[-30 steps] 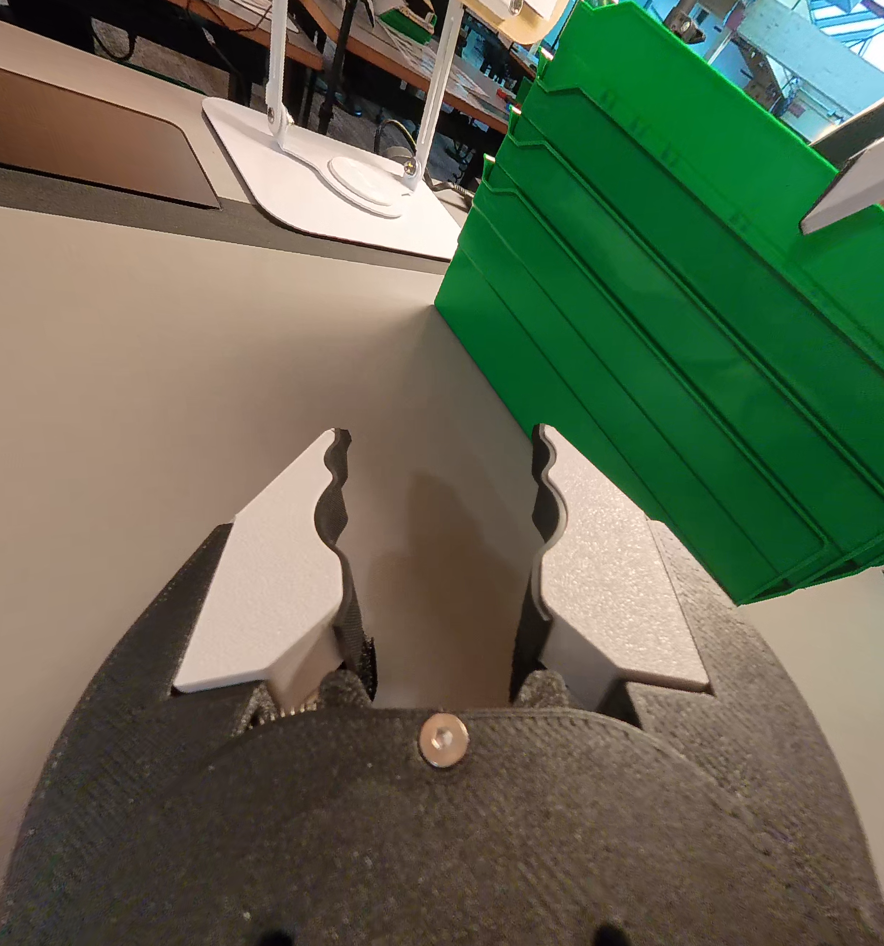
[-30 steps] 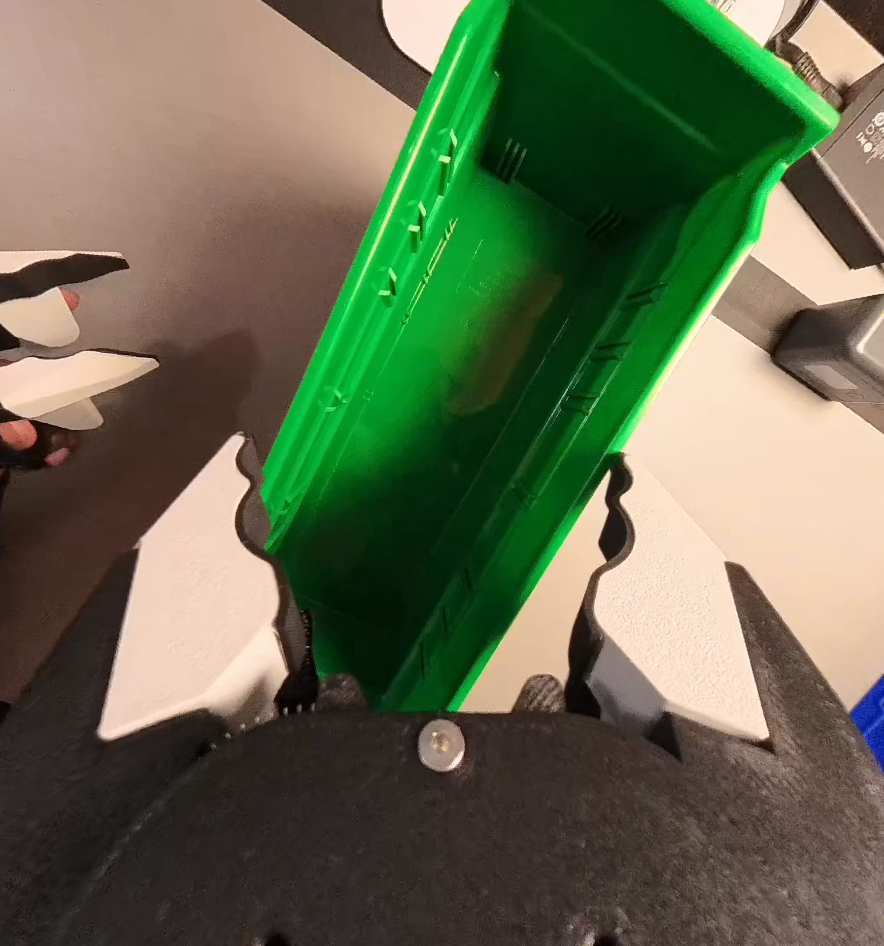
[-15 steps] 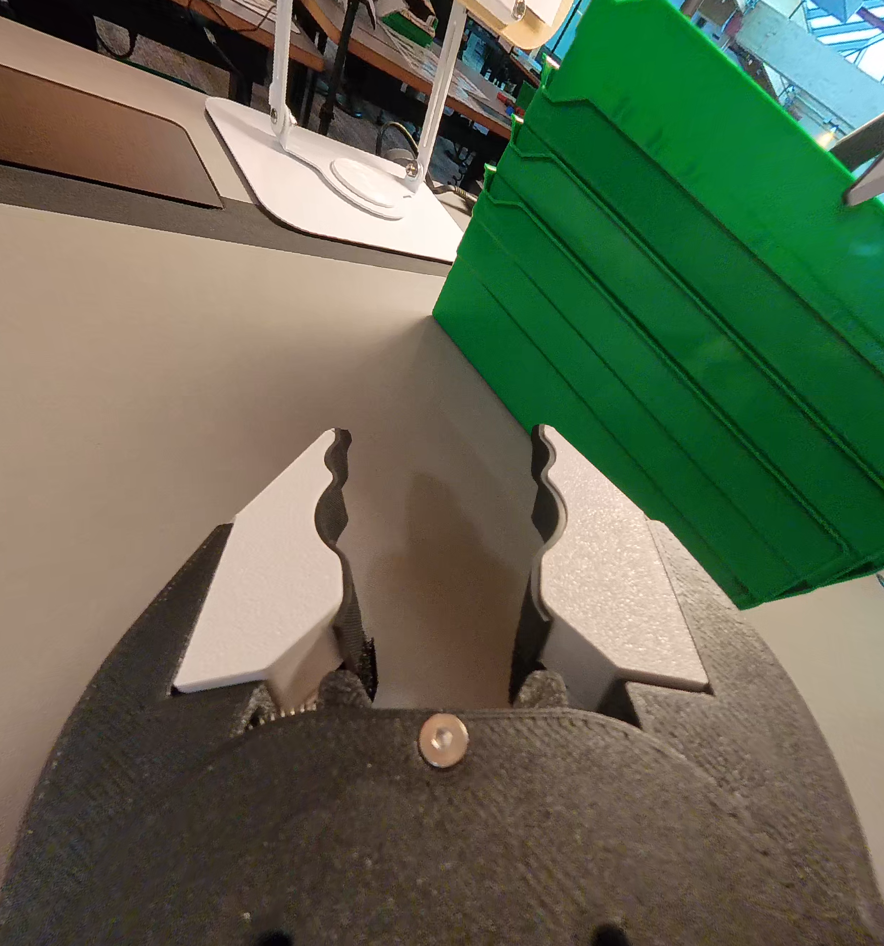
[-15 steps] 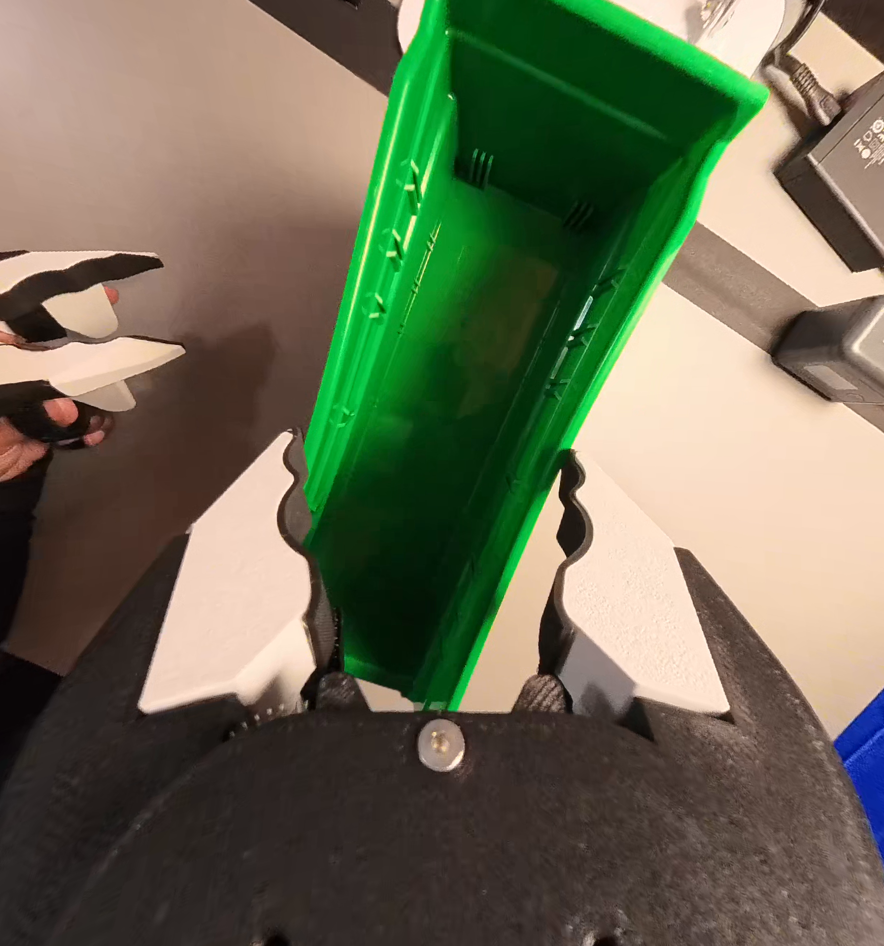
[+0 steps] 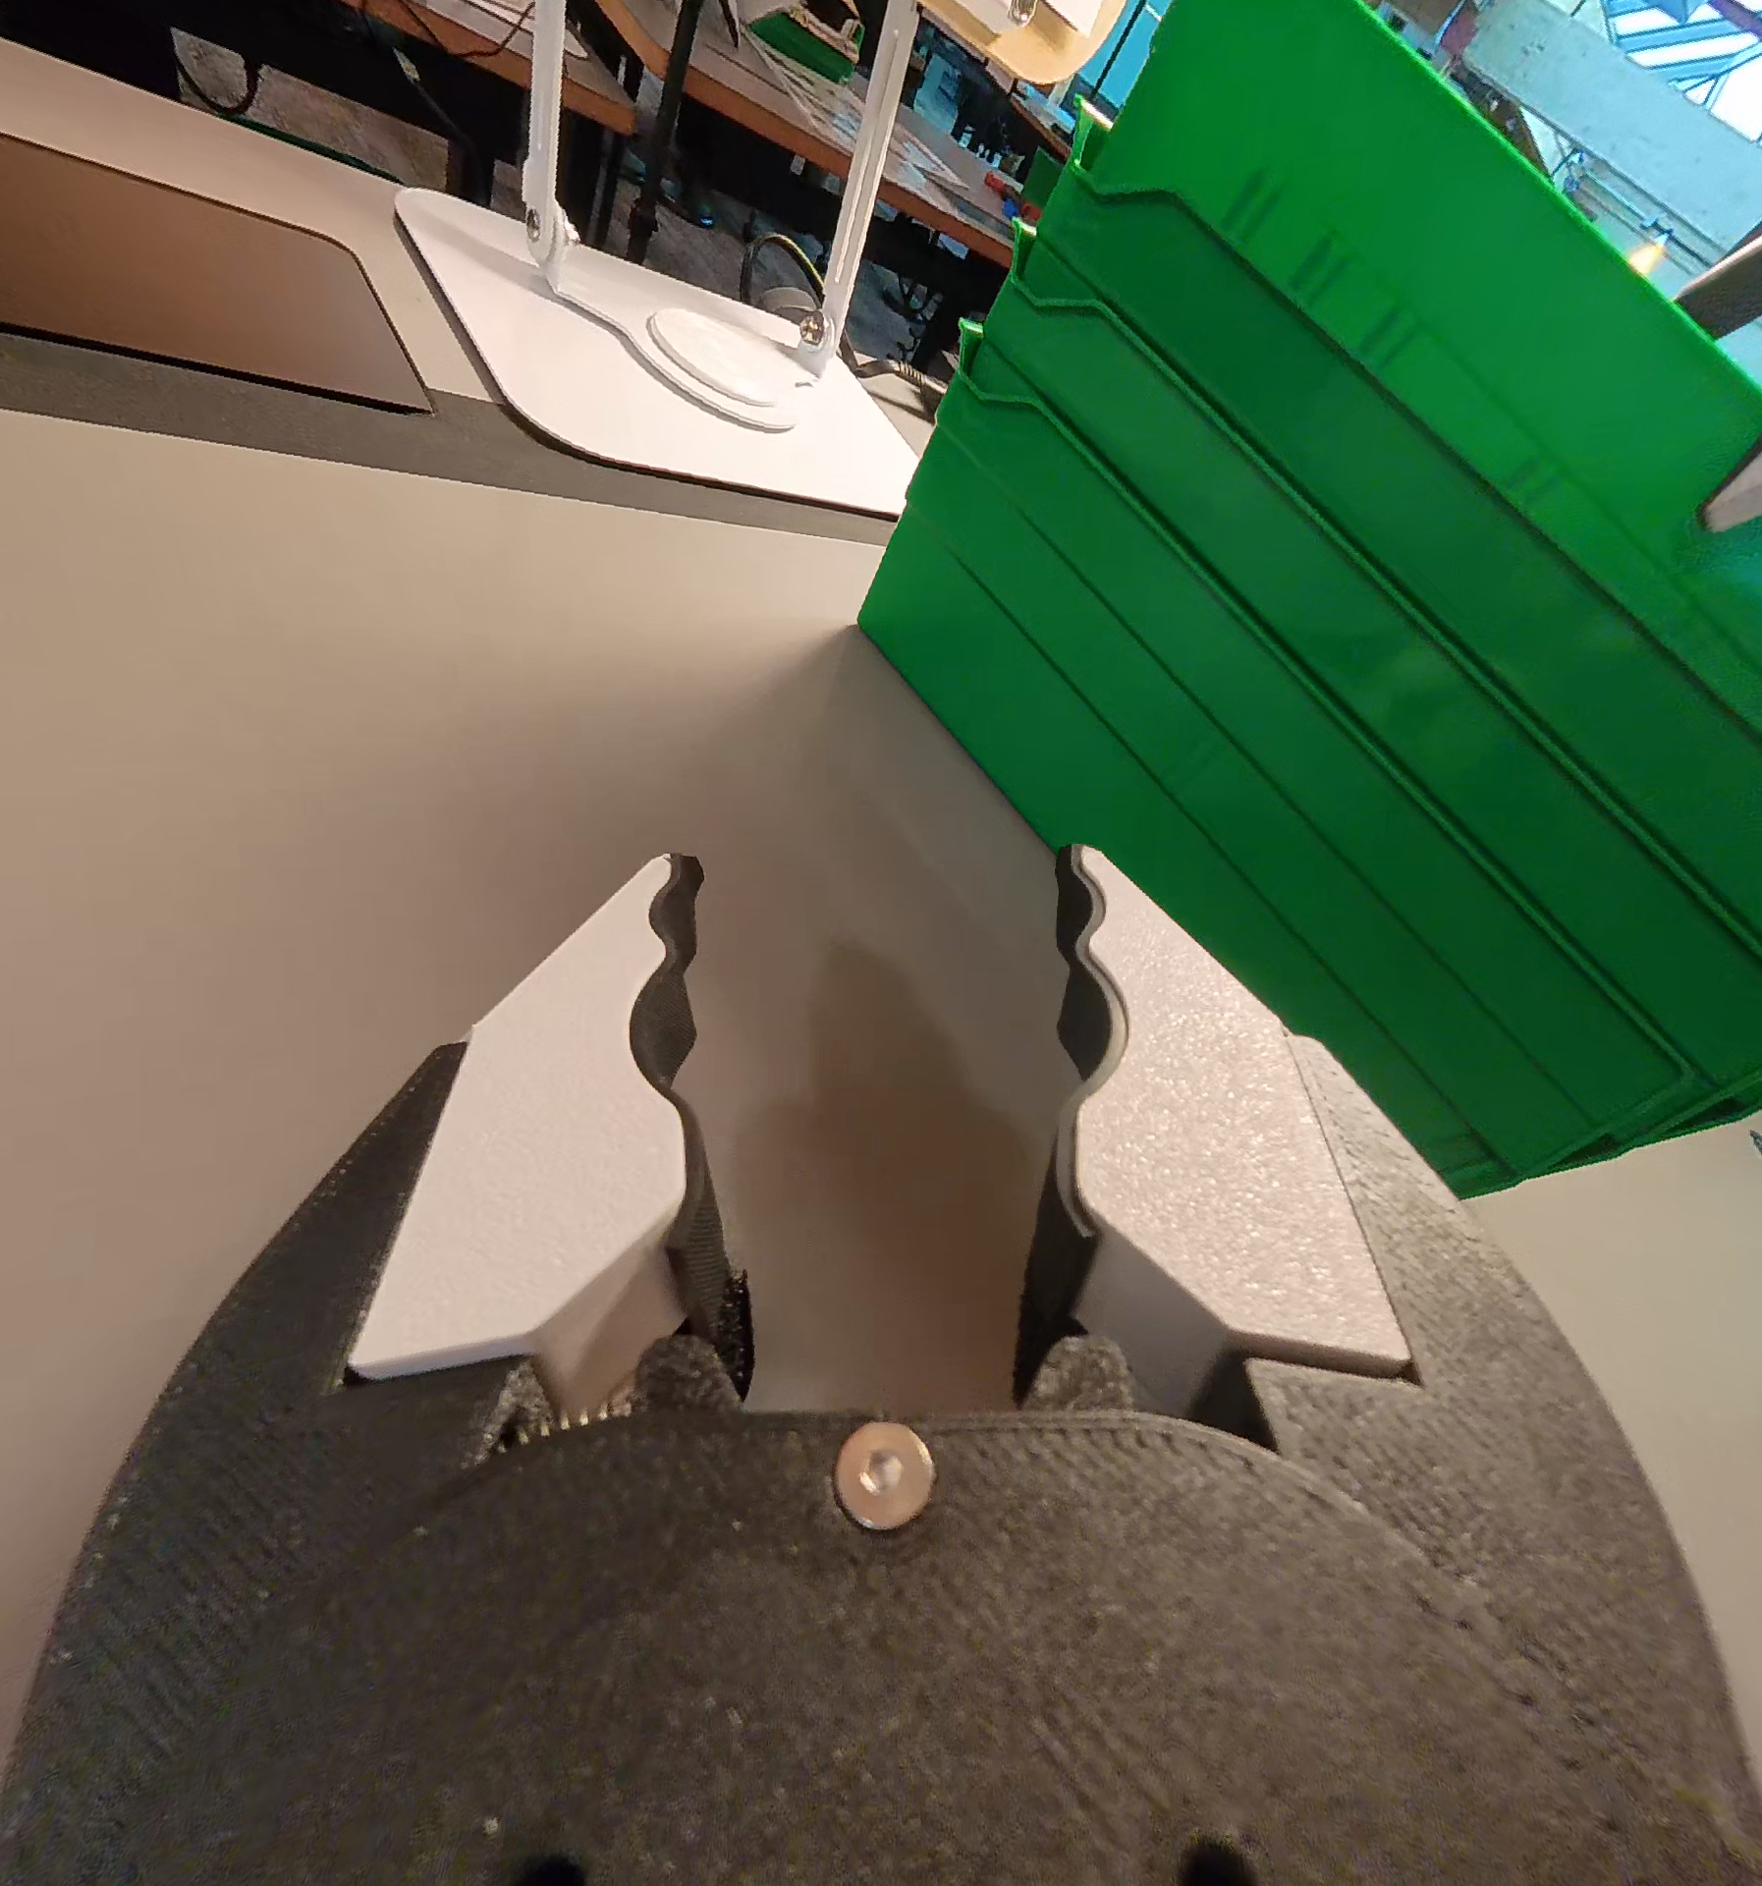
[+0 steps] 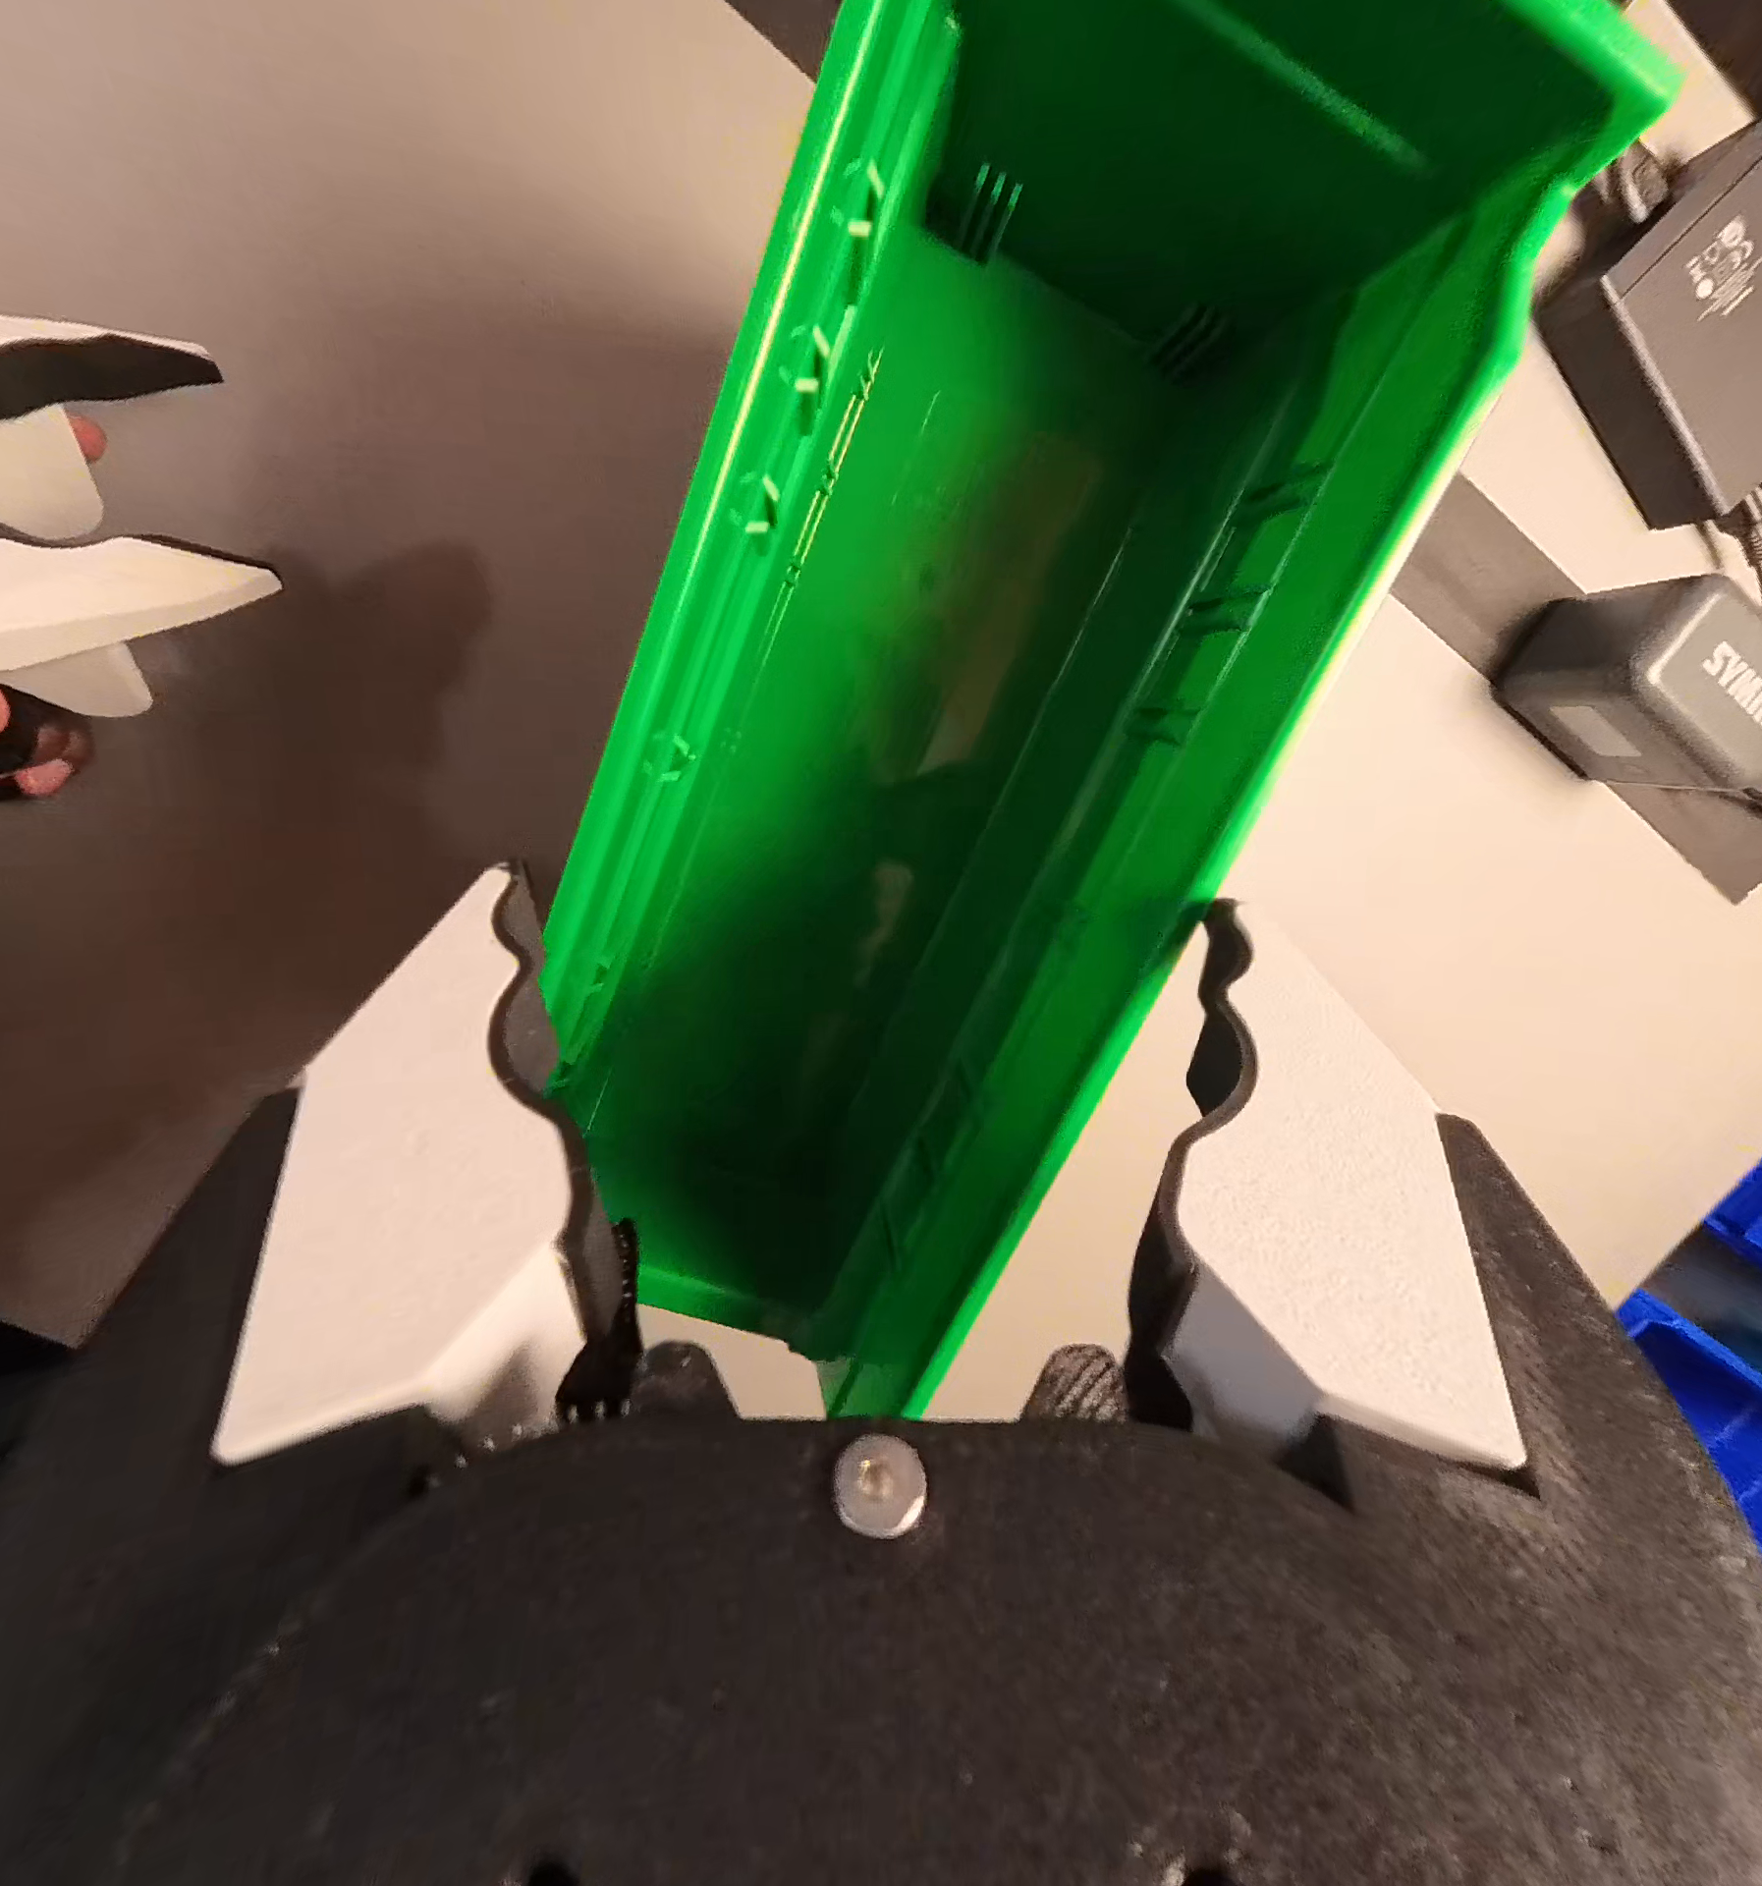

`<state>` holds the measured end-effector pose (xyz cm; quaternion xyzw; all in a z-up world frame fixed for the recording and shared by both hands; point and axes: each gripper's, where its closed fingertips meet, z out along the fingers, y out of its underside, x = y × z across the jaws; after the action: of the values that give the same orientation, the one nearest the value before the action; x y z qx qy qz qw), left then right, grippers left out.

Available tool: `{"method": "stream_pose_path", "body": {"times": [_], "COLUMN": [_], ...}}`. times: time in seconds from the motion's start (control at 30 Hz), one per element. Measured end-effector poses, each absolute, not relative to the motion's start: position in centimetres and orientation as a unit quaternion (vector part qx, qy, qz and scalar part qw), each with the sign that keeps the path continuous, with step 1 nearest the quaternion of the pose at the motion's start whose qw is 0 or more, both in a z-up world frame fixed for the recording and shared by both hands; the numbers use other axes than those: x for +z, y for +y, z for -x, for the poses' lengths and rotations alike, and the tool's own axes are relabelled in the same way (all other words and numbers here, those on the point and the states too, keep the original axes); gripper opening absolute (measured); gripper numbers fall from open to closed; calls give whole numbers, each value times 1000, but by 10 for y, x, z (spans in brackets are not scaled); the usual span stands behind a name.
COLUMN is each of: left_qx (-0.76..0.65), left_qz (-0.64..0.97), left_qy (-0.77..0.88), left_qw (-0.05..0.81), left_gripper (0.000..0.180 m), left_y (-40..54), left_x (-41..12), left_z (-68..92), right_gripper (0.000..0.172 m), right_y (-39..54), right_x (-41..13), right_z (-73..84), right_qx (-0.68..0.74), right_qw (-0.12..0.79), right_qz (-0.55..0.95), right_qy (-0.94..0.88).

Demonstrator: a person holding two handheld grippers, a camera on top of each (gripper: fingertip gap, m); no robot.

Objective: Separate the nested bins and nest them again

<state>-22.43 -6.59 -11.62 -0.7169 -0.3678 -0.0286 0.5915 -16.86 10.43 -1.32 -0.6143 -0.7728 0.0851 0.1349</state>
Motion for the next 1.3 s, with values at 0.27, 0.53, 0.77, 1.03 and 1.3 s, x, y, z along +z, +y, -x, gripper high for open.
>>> {"method": "stream_pose_path", "body": {"times": [0.27, 0.53, 0.77, 1.03, 1.3], "left_qx": [-28, -29, -30, -32, -33], "left_qz": [718, 717, 716, 715, 715], "left_qy": [-367, -368, -368, -369, -369], "left_qw": [591, 592, 592, 593, 593], "left_gripper": [71, 71, 71, 71, 71], "left_y": [-66, -66, -67, -67, -67], "left_x": [-116, -116, -116, -116, -115], "left_z": [224, 224, 225, 225, 225], "right_gripper": [116, 101, 102, 103, 103], "right_y": [104, 105, 103, 112, 129], "right_x": [-16, -11, 9, 40, 79], "right_z": [170, 171, 172, 162, 143], "right_qx": [96, 98, 121, 139, 191], "right_qw": [132, 132, 139, 153, 168], "right_qz": [626, 624, 621, 619, 616], "right_qy": [-763, -764, -762, -758, -746]}}
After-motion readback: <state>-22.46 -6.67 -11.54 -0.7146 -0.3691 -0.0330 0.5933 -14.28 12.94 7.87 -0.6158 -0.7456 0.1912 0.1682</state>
